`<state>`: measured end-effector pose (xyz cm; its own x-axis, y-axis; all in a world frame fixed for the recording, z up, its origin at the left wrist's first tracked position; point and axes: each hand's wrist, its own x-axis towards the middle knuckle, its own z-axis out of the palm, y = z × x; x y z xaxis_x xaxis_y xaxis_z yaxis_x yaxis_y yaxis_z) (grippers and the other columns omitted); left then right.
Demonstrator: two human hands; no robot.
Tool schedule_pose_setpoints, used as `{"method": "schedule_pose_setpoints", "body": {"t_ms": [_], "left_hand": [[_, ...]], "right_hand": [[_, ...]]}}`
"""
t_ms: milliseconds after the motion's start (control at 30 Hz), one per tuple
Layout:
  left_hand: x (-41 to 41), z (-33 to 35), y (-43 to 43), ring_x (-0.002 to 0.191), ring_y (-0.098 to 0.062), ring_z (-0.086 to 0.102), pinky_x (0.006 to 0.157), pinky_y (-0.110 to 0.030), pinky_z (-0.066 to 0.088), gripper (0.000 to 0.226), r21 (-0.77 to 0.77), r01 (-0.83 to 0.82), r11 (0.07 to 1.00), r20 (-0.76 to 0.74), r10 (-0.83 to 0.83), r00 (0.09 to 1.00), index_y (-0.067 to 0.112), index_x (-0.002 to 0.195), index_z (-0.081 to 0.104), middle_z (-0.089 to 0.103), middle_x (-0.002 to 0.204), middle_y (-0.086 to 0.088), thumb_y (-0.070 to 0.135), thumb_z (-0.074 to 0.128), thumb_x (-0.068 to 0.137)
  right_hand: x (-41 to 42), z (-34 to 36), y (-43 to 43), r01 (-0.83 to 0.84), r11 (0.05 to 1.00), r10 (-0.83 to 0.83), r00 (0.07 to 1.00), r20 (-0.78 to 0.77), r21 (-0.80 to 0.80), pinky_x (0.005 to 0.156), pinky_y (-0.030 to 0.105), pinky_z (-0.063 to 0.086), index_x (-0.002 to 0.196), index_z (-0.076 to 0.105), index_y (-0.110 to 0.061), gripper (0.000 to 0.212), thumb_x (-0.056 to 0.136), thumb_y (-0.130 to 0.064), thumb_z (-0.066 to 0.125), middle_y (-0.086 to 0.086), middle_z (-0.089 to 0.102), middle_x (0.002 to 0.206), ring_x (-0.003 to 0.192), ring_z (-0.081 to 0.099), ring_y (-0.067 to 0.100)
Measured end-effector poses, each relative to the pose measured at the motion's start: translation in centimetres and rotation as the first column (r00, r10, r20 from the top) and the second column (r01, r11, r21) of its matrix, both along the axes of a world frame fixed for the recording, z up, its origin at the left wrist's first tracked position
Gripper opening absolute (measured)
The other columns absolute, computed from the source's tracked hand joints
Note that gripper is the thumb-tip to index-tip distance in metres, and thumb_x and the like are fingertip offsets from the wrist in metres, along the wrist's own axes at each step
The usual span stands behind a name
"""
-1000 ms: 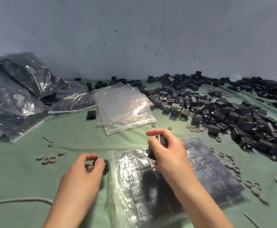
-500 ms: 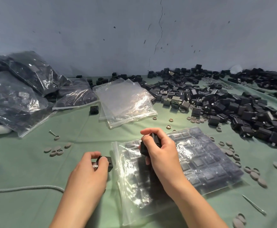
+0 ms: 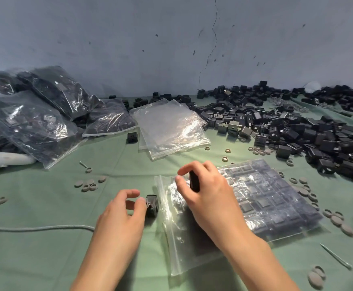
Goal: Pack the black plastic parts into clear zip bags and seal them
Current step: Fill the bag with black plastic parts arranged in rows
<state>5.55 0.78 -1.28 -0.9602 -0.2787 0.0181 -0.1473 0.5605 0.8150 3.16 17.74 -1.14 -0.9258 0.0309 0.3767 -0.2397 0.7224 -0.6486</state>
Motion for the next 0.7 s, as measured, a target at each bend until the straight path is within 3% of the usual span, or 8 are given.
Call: {"method": "schedule_pose_setpoints", "body": {"t_ms": [100, 267, 400, 700], "left_hand": [[-0.1, 0.1, 0.0, 0.082, 0.0, 0.059, 0.071, -0.029, 0.039, 0.015, -0.066, 0.03, 0.997, -0.003, -0.03, 1.0, 0.035, 0.11, 0.057, 0.063, 0.1, 0.009, 0.037, 0.054, 0.096], [-0.5, 0.2, 0.4, 0.087, -0.006, 0.061, 0.076, -0.028, 0.041, 0.014, -0.118, 0.128, 0.985, 0.04, -0.124, 0.992, 0.044, 0.11, 0.054, 0.061, 0.108, 0.009, 0.042, 0.052, 0.096], [-1.0, -0.2, 0.6, 0.097, -0.012, 0.063, 0.086, -0.032, 0.046, 0.018, -0.181, 0.189, 0.965, 0.083, -0.176, 0.981, 0.041, 0.115, 0.053, 0.061, 0.108, 0.01, 0.04, 0.052, 0.097], [-1.7, 0.1, 0.2, 0.092, -0.019, 0.063, 0.074, -0.031, 0.041, 0.015, -0.099, 0.023, 0.995, 0.034, -0.019, 0.999, 0.033, 0.11, 0.058, 0.061, 0.081, 0.019, 0.033, 0.051, 0.097]], "right_hand": [[0.8, 0.3, -1.4, -0.04, 0.993, 0.032, 0.997, 0.065, 0.113, 0.074, 0.037, 0.048, 0.11, 0.055, -0.039, 0.024, 0.094, -0.056, 0.054, -0.012, 0.045, 0.098, 0.084, 0.059, 0.016], [1.2, 0.9, -1.7, -0.066, 0.947, 0.001, 0.979, 0.204, 0.315, 0.069, 0.036, 0.036, 0.113, 0.048, -0.038, 0.032, 0.093, -0.063, 0.049, -0.011, 0.037, 0.101, 0.095, 0.06, 0.021], [1.2, 1.7, -1.8, -0.077, 0.902, -0.038, 0.966, 0.257, 0.424, 0.068, 0.037, 0.036, 0.108, 0.052, -0.033, 0.043, 0.089, -0.071, 0.048, -0.007, 0.042, 0.101, 0.095, 0.061, 0.024], [2.0, 2.3, -2.9, -0.141, 0.862, -0.027, 0.947, 0.321, 0.487, 0.07, 0.037, 0.033, 0.112, 0.052, -0.026, 0.047, 0.09, -0.068, 0.049, 0.0, 0.045, 0.11, 0.102, 0.058, 0.028]]}}
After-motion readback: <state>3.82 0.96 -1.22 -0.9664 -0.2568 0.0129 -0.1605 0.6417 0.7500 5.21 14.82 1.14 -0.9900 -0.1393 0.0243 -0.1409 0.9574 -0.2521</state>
